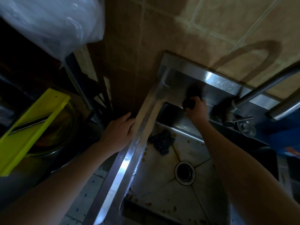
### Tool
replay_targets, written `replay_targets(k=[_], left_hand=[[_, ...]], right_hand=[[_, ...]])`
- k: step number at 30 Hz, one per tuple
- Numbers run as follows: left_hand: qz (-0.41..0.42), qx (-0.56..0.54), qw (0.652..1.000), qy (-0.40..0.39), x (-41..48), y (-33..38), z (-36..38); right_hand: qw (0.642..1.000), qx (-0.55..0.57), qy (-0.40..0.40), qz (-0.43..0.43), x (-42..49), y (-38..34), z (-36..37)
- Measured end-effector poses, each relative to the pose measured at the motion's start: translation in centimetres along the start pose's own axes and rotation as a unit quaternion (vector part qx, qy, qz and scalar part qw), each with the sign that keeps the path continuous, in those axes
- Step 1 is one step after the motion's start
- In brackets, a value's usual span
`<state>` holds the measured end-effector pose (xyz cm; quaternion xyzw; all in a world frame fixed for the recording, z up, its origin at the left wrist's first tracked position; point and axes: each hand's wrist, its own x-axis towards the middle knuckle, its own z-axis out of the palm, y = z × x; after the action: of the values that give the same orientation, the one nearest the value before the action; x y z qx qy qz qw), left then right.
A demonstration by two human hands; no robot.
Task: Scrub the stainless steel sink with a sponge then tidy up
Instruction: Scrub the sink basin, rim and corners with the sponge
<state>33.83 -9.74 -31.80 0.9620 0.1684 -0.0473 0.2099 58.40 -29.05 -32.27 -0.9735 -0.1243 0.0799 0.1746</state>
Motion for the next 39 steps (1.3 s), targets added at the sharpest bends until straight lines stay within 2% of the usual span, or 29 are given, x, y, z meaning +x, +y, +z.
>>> replay_targets(k=[4,9,14,22,26,32,39], left_hand=[[0.01,0.011,1.0,-0.002,0.1,0.8,-0.3],[0.01,0.006,1.0,-0.012,0.1,1.2,-0.5],[0.002,0.013,0.999,-0.052,-0.5,0.7,0.2],[0.008,-0.004,0.999,-0.035,-1.3,-0.2,0.1],[0.014,-0.008,0.999,-0.033,-1.5,-0.6,-0.1],[-0.005,-0.044,0.998,-0.035,-2.0,-1.4,-0.9],[0.0,-0.052,0.998,-0.044,-3.4,-1.9,-1.3]], right_hand=[[0.997,-0.072,0.021,0.036,-0.5,2.2,-0.5],[0.996,-0.034,0.028,0.084,-0.9,3.7,-1.3],[0.995,-0.004,0.049,0.083,-0.9,3.6,-1.3],[0.996,0.037,-0.002,-0.076,-0.7,-3.8,1.3],[0.988,0.031,-0.059,-0.143,-1.3,-7.6,2.8],[0.981,0.124,-0.057,-0.135,-5.1,-8.9,4.5],[0.975,0.149,-0.075,-0.145,-11.2,-8.6,5.5]])
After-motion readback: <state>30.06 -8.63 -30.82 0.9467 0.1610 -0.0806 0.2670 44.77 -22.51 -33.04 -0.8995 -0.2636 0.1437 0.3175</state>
